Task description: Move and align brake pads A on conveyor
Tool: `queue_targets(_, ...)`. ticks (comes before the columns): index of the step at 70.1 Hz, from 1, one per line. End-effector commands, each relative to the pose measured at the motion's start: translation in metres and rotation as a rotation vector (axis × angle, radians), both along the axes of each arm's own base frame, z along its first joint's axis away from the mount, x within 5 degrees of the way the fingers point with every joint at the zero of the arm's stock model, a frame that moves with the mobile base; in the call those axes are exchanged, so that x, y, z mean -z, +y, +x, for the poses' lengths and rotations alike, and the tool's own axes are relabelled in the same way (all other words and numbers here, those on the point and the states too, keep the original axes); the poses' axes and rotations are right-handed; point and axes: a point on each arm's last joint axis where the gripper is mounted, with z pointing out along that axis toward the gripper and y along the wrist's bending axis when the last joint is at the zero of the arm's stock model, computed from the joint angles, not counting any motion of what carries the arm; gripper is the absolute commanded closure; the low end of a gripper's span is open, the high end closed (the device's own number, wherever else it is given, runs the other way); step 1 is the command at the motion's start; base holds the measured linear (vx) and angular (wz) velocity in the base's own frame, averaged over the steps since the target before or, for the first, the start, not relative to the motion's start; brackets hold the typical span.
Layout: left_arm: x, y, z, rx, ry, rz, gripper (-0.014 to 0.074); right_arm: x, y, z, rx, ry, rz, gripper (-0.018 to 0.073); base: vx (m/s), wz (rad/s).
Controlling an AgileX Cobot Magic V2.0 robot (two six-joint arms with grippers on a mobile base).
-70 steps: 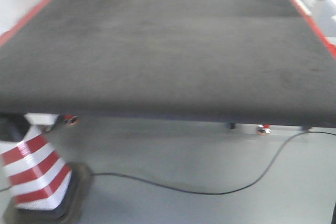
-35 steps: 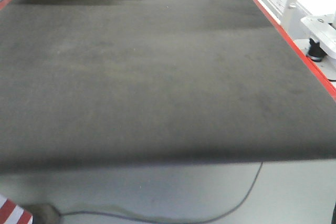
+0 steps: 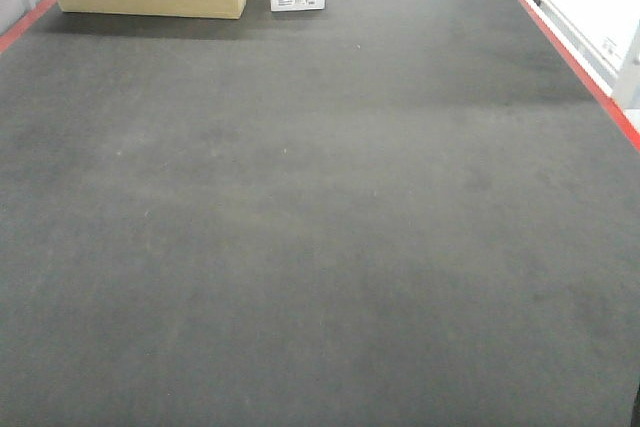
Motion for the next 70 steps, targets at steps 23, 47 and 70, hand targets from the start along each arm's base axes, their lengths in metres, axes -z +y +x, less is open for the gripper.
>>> queue_targets(23,-0.0144,-0.0008,0.0043,0.007,-0.097,-0.007,0.0602,-0.0173,0.0012,0.0023,-0.011,-0.115,0.022,0.0571,0.22,-0.02)
queue_targets(47,-0.0144,-0.0008,0.0043,0.007,-0.097,-0.007,0.0602,-0.0173,0.0012,0.0023,-0.011,-0.115,0.022,0.0571,0.1,0.01)
queue_targets(70,-0.0144,-0.0008,0.0043,0.007,-0.097,-0.007,0.0602,-0.0173,0.0012,0.0023,-0.011,-0.115,0.022,0.0571,0.05,0.02)
